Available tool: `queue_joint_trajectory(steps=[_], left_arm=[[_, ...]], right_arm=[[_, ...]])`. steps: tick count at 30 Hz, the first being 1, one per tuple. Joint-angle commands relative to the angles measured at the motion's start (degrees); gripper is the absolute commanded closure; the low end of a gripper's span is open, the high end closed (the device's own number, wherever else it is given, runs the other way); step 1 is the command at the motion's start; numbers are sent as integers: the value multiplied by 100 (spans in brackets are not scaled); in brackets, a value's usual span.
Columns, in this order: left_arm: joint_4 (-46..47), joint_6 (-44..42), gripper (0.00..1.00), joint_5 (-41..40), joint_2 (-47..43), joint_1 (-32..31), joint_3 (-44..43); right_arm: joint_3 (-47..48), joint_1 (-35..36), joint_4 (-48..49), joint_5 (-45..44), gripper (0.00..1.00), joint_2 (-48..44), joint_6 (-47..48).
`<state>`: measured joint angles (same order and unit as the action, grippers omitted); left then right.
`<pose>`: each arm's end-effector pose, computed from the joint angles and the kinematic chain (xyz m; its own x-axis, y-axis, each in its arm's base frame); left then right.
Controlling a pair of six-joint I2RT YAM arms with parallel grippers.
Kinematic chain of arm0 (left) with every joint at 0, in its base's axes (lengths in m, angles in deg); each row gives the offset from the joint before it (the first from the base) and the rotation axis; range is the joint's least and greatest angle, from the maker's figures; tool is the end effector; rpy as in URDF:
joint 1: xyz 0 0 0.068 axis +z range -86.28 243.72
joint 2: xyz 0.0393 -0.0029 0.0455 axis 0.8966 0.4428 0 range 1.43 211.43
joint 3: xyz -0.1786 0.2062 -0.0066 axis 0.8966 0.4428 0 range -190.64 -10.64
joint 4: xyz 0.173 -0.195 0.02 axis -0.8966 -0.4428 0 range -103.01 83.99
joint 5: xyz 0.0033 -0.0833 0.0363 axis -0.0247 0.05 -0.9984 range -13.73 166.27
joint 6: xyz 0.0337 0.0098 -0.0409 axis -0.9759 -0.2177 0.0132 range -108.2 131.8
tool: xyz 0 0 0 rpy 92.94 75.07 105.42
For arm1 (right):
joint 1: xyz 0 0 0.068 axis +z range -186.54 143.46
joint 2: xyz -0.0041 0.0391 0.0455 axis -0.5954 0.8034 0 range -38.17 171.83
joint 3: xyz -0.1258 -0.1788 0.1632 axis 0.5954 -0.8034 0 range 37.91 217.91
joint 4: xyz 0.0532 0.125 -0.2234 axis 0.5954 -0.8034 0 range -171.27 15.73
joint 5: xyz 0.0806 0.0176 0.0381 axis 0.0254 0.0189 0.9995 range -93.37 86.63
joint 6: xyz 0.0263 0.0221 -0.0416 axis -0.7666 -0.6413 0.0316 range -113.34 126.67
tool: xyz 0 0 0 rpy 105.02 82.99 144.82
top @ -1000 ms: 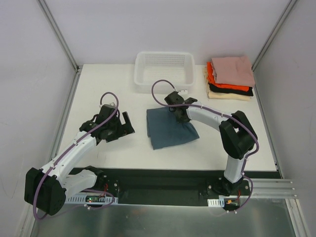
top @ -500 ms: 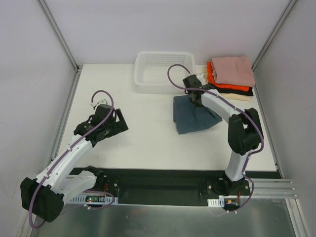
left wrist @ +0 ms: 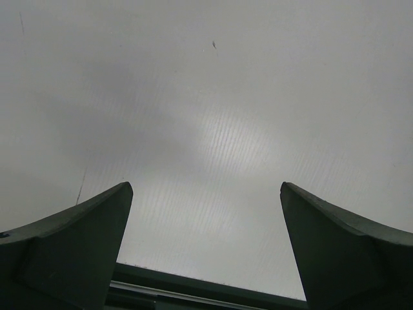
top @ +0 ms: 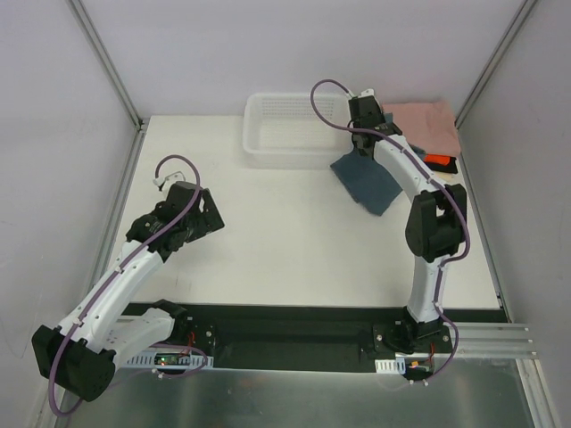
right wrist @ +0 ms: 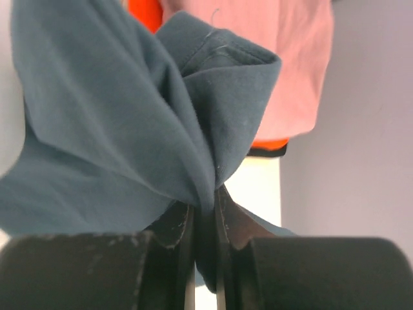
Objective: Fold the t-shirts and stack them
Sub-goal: Neatly place the folded tshirt to the corner
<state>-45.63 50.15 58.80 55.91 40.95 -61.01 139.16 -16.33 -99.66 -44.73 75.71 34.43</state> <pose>0.1823 -0.0649 0.2961 -0.6048 -0.3880 -0.6955 -0.2628 0.9216 -0.2855 0.4384 0.1363 0.2978 -0.6182 -0.6002 -0.5075 -0.0664 0.6832 -0.7272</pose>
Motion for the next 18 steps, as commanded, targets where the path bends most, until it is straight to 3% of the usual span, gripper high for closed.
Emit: queue_joint_trajectory(steps=[1, 18], left_arm=[[-222, -38, 1, -370, -34, 70, -219], [-319, 15, 1, -459, 168, 88, -403]], right_arm=[[983, -87, 456, -276, 99, 230, 747], [2864, -368, 491, -926, 99, 573, 739]])
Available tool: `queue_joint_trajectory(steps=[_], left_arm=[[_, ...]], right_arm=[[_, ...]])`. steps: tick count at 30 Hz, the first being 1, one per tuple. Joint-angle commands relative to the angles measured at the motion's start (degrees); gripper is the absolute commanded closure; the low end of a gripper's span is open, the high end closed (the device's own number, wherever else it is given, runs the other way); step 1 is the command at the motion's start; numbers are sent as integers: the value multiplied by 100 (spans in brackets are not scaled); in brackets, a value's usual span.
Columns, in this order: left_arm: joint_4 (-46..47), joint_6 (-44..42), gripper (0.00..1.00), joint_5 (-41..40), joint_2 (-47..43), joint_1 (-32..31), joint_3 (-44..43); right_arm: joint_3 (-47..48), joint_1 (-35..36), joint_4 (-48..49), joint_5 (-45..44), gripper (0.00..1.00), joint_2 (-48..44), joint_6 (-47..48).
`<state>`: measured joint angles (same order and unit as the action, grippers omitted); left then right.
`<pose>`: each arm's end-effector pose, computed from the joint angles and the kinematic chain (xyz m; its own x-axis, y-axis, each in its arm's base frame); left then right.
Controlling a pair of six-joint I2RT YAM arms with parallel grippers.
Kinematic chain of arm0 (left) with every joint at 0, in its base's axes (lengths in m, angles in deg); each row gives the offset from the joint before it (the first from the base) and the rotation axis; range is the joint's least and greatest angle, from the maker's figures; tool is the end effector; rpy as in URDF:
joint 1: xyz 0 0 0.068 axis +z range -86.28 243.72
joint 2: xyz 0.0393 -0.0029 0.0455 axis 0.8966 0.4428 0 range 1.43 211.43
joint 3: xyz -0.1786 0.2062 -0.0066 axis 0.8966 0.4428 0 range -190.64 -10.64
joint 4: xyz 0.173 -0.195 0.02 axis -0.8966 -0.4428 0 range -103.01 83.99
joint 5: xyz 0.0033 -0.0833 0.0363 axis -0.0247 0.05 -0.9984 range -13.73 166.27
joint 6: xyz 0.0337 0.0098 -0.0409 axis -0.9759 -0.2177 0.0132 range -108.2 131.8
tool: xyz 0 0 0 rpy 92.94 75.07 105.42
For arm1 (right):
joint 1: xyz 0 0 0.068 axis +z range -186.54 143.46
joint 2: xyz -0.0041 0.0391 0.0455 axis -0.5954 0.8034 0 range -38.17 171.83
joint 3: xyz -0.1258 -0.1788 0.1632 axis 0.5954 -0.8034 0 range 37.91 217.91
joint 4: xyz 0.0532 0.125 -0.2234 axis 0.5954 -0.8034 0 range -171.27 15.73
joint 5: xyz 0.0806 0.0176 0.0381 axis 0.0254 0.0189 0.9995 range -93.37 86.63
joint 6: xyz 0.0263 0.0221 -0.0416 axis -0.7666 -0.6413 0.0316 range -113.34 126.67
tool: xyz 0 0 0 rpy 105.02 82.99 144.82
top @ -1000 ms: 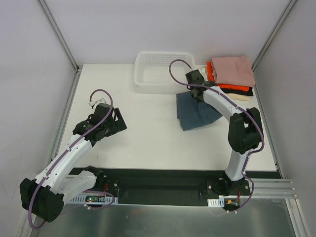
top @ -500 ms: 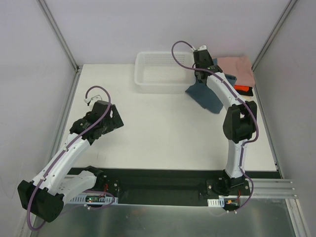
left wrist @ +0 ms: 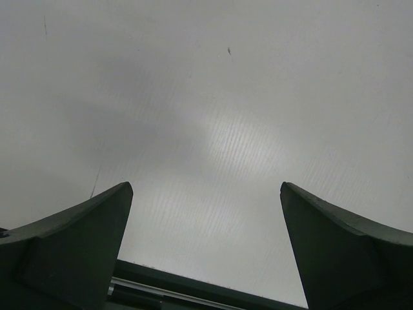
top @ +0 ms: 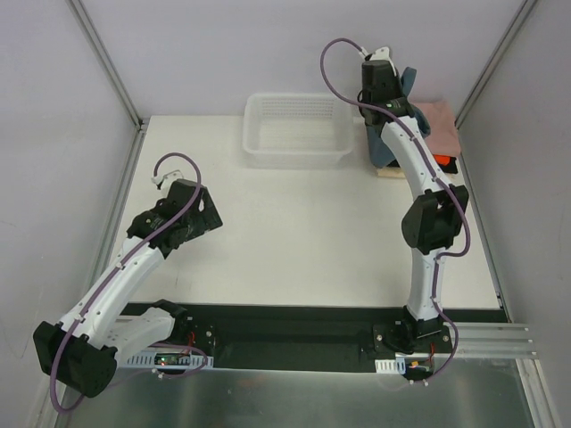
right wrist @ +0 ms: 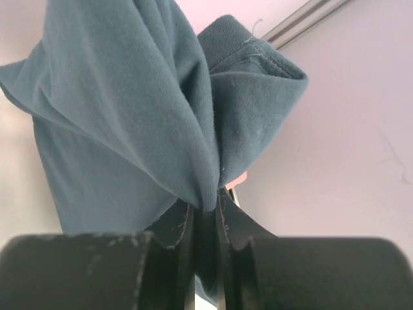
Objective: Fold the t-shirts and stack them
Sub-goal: Neatly place the folded tshirt to the corner
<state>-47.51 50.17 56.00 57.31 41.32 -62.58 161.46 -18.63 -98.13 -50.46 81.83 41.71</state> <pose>0.1857 -0.0632 0.2986 -0.5988 -0.3829 -0.7034 -0.3049 0.9211 -0.2419 0.4695 0.1243 0.3830 -0.5255 -0.5807 -0.6218 0.1741 0.6420 -0.7467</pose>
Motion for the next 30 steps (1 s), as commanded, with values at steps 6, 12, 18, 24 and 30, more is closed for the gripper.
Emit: queue_joint_trajectory(steps=[6, 12, 18, 24, 30], left_arm=[[-131, 13, 1, -240, 90, 51, -316], [-140, -31, 1, -188, 239, 60, -334], [-148, 4, 1, -205, 327, 68, -360], [-148, 30, 1, -179, 468, 77, -448], [-148, -14, 1, -12, 503, 77, -492]], right_arm=[[908, -341, 671, -144, 99, -91, -129], [1136, -569, 839, 139, 99, 31, -244], [1286, -754, 918, 349, 99, 75, -507], [1076, -851, 777, 1253, 99, -415, -1219], [978, -851, 602, 1571, 99, -724, -1483]])
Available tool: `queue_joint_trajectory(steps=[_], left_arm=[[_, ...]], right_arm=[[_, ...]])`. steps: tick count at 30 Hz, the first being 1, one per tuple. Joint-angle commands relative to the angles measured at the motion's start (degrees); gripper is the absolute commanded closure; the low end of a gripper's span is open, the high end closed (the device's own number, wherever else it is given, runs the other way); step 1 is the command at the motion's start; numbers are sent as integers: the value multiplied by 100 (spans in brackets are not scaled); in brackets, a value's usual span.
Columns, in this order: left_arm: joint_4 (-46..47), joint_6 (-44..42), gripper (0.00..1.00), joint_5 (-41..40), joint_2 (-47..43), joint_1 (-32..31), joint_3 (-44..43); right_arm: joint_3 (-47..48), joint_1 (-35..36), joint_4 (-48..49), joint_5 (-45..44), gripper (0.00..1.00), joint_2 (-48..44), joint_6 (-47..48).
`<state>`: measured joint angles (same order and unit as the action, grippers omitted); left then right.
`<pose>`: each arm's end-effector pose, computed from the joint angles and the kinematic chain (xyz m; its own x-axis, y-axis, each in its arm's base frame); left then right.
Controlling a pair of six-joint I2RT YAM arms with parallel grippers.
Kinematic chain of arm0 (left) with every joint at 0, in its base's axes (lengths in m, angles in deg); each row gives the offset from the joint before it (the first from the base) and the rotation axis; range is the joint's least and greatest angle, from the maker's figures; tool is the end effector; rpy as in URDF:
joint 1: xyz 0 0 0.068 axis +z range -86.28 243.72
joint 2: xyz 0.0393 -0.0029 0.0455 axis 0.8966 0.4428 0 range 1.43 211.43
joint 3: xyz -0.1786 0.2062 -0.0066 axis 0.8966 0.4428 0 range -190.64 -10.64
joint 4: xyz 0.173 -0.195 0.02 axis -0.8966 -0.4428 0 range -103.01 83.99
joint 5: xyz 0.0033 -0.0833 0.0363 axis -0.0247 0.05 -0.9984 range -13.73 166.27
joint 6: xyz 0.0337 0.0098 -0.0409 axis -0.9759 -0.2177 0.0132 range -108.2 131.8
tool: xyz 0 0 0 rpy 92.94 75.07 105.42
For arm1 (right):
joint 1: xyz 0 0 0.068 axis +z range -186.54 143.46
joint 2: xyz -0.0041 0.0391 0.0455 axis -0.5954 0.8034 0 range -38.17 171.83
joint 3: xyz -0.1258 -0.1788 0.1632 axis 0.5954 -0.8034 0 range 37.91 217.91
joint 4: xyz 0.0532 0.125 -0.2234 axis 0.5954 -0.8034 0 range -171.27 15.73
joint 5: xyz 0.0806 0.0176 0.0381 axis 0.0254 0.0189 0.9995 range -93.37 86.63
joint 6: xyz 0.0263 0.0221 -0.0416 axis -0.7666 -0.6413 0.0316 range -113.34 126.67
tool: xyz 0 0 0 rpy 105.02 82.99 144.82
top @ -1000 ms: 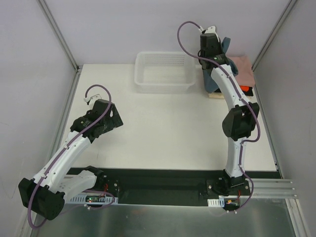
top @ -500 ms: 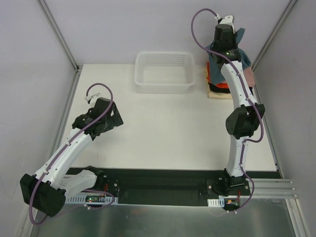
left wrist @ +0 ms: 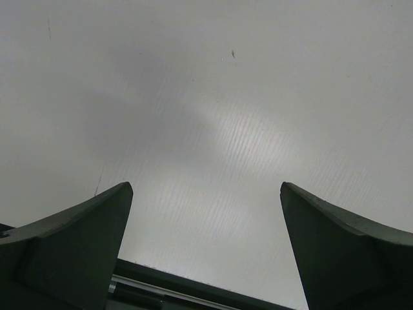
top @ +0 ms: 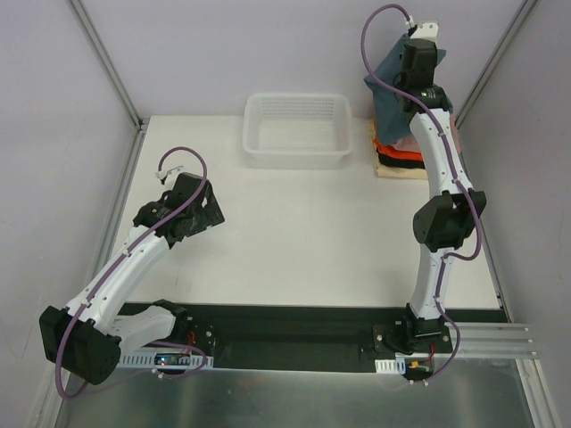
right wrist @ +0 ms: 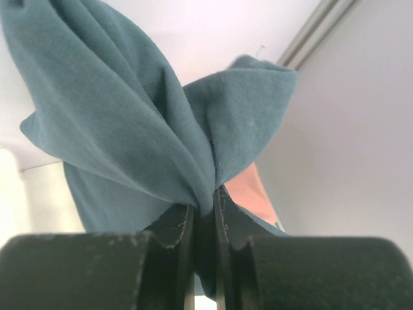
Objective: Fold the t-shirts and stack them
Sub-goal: Neatly place the folded tshirt to the corner
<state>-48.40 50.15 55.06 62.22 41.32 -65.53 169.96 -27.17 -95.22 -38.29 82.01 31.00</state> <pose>0.2012 -0.0690 0.2985 -0.6236 -0.3686 -0.6894 -0.3242 0.9244 -0.2010 0.4790 0.0584 0.4345 -0.3167 -0.3947 -0.8625 0.3224 0.8104 -0.4892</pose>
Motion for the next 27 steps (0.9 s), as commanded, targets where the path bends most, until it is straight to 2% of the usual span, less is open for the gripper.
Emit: queue_joint_trajectory(steps=[1, 15, 27], left_arm=[[-50, -12, 1, 91, 3, 77, -188], [-50, 15, 1, 82, 81, 77, -180], [-50, -38, 1, 100, 494, 77, -496]], right_arm=[[128, 13, 311, 354, 99, -742, -421], [278, -136, 223, 310, 99, -531, -377], [374, -576, 390, 697, 99, 277, -439]])
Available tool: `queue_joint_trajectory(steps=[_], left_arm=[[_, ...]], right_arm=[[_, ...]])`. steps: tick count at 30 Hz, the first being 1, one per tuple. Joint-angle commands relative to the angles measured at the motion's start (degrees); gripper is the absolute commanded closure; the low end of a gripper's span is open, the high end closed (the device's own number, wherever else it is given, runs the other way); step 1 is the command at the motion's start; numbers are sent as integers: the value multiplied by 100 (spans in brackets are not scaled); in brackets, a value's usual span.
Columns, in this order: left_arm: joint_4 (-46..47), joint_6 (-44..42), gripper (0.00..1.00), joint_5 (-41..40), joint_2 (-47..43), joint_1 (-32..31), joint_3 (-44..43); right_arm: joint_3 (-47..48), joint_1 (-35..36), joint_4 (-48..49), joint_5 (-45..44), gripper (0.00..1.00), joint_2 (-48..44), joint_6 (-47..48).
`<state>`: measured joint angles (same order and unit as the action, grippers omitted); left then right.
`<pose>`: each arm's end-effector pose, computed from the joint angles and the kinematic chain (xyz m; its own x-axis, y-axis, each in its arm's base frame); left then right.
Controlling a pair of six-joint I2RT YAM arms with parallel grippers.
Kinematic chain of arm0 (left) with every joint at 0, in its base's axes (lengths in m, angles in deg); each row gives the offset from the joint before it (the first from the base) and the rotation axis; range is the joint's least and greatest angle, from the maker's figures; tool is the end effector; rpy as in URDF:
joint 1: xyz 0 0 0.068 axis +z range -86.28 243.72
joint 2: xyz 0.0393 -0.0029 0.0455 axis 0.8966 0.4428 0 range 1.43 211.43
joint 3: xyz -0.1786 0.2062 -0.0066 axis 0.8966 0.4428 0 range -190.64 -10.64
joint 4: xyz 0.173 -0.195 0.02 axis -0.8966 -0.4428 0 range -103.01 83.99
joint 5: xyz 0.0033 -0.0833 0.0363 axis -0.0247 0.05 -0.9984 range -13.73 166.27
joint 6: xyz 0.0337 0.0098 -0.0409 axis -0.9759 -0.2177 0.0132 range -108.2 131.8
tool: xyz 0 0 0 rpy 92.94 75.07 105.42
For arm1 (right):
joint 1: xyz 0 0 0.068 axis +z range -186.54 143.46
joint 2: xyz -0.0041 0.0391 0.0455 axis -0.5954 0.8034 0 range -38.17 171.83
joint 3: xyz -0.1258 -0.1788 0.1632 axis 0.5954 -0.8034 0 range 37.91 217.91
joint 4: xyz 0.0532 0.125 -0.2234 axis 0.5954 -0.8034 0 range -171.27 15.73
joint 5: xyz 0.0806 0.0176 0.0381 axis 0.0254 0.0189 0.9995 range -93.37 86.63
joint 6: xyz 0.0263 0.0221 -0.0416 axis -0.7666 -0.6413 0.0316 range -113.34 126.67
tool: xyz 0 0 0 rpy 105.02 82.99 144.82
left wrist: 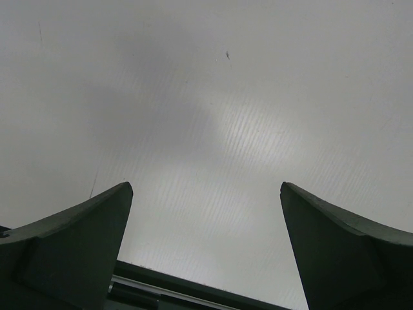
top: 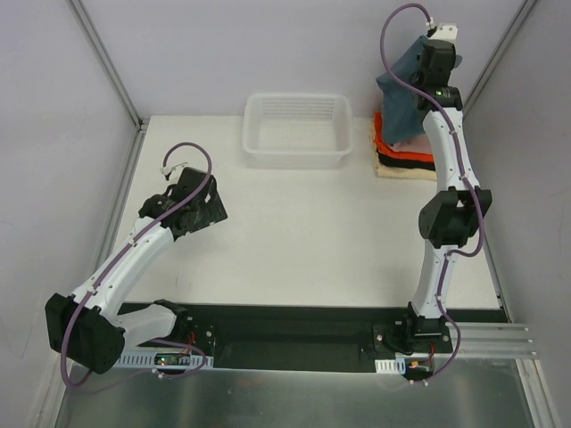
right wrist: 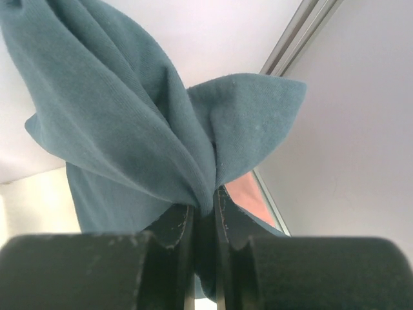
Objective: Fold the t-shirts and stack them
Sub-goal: Neatly place the folded tshirt to the corner
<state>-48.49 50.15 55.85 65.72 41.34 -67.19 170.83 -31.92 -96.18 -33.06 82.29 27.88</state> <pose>0.2127 -0.0742 0.2954 -0.6506 -0.3609 -0.6682 -0.3230 0.9278 -0.1867 0.4836 0.0214 0.4352 -0.3035 -0.3399 -0.8901 0.3296 0.8391 -0.4328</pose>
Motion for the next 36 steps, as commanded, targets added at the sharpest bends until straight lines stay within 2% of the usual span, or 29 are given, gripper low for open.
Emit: queue_joint_trajectory(steps=[1, 14, 18, 21, 24, 25, 27, 28, 29, 36], left_arm=[[-41, -38, 1, 12, 180, 84, -356], [-41, -231, 1, 30, 734, 93, -804], [-50, -266, 1, 65, 935, 93, -901], [-41, -284, 1, 100, 1041, 93, -945], [-41, -328, 1, 109, 1146, 101, -1006], [-41, -354, 1, 126, 1173, 93, -1033], [-50, -398, 1, 144, 1243, 101, -1121], [-41, -407, 1, 153, 1261, 101, -1156], [-41, -416, 1, 162, 1287, 101, -1200], [-41, -451, 1, 188, 1323, 101, -1244]], right_arm=[[287, -111, 564, 183, 99, 310, -117], [418, -453, 899, 245, 99, 1093, -214], [515, -699, 943, 201, 98, 1365, -266], [463, -805, 987, 174, 92, 1488, -389], [463, -893, 978, 130, 71, 1594, -443], [454, -910, 970, 122, 54, 1612, -443], [428, -937, 969, 130, 36, 1586, -443], [419, -937, 969, 165, 12, 1568, -408], [427, -937, 961, 174, 3, 1533, -399], [112, -937, 891, 384, 4, 901, -390]])
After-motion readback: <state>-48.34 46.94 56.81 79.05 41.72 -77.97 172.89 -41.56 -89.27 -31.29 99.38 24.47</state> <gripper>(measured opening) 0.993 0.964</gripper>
